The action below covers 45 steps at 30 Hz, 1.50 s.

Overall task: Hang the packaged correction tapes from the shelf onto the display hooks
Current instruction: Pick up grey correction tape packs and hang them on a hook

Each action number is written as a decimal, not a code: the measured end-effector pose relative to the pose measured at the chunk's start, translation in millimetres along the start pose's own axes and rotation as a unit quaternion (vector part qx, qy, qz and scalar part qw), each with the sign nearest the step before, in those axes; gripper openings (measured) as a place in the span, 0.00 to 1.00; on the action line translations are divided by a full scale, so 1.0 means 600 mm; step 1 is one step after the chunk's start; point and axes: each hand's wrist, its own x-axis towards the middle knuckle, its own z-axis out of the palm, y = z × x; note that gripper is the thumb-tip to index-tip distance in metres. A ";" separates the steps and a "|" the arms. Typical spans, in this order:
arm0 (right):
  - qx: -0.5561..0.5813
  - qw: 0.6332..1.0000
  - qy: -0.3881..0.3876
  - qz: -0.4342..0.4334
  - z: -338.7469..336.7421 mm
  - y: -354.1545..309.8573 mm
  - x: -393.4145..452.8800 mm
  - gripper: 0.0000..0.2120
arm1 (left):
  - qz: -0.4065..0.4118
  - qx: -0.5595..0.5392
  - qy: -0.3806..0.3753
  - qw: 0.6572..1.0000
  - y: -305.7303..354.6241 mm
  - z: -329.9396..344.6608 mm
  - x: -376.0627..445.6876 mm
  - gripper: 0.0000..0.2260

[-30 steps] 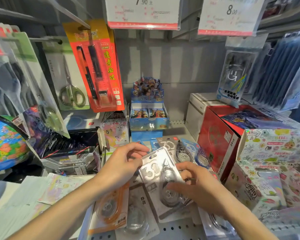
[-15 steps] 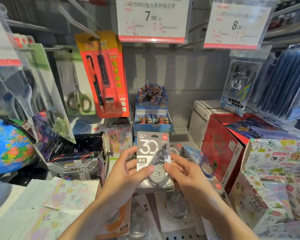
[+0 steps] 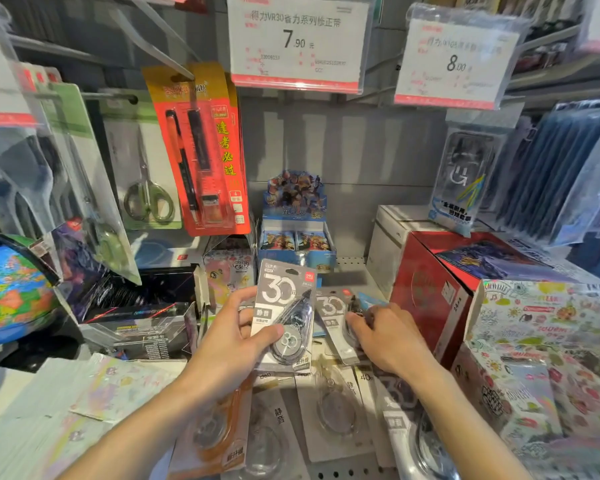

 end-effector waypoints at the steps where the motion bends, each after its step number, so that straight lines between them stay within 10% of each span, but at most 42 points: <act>1: 0.000 1.000 0.002 -0.002 0.003 -0.002 0.001 0.26 | -0.002 0.003 0.002 1.000 -0.001 -0.001 0.001 0.24; 6: 0.029 0.999 0.020 -0.015 0.007 -0.013 -0.009 0.20 | 0.002 0.008 0.002 1.000 -0.012 -0.006 0.004 0.24; 12: 0.138 0.990 0.020 -0.015 0.008 -0.031 -0.011 0.37 | 0.017 0.012 0.005 1.000 -0.017 -0.010 0.007 0.25; 19: 0.261 0.965 -0.033 -0.005 -0.005 -0.042 0.000 0.27 | 0.052 -0.023 0.000 0.998 0.006 -0.023 0.013 0.24; 30: 0.429 0.894 0.098 -0.084 -0.103 -0.024 -0.071 0.16 | 0.149 -0.069 -0.037 0.986 0.086 -0.036 0.001 0.21; 45: 0.452 0.848 0.138 -0.241 -0.302 0.234 -0.094 0.20 | 0.255 0.032 0.005 0.966 0.250 0.211 -0.075 0.23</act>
